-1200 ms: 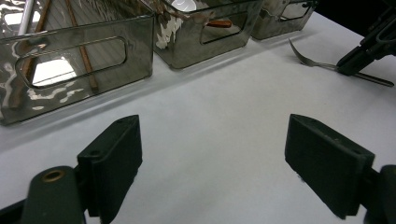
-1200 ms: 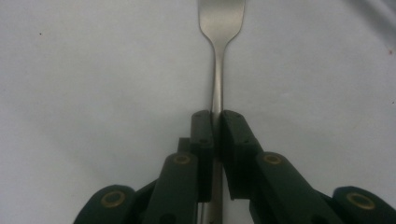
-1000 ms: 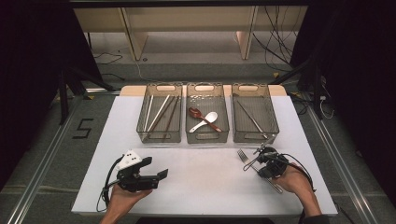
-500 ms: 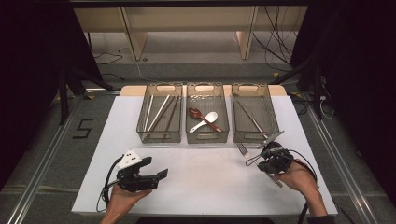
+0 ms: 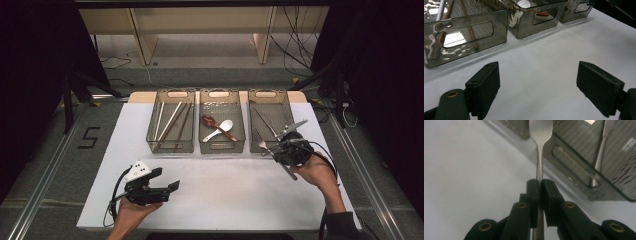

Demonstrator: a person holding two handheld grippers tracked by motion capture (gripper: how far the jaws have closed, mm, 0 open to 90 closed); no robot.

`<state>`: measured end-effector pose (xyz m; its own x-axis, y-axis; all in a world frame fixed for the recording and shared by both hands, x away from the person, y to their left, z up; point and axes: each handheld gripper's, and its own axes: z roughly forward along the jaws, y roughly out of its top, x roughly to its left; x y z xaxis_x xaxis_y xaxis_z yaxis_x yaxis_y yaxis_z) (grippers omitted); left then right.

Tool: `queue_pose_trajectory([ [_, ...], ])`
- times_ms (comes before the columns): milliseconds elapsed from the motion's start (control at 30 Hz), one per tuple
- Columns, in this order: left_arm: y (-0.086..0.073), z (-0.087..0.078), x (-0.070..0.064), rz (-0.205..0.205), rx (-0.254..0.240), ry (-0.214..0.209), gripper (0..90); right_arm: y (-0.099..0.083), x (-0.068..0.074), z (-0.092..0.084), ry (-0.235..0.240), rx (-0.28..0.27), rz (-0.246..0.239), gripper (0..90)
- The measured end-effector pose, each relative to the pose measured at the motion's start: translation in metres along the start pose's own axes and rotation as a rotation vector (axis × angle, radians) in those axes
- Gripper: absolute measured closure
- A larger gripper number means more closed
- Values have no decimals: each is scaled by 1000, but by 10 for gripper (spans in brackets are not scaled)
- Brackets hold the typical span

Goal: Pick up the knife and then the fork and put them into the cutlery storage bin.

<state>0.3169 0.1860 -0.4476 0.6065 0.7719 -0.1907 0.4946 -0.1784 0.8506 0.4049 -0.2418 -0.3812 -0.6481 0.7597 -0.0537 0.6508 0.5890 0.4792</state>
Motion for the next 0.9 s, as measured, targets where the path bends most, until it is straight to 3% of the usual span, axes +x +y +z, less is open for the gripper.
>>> queue_pose_trajectory([
  [500,0,0,0,0,-4,0,185,44,-24,-6,-56,-66,32,843],
  [900,0,-1,0,2,-6,0,185,60,-36,-4,-79,-86,56,843],
])
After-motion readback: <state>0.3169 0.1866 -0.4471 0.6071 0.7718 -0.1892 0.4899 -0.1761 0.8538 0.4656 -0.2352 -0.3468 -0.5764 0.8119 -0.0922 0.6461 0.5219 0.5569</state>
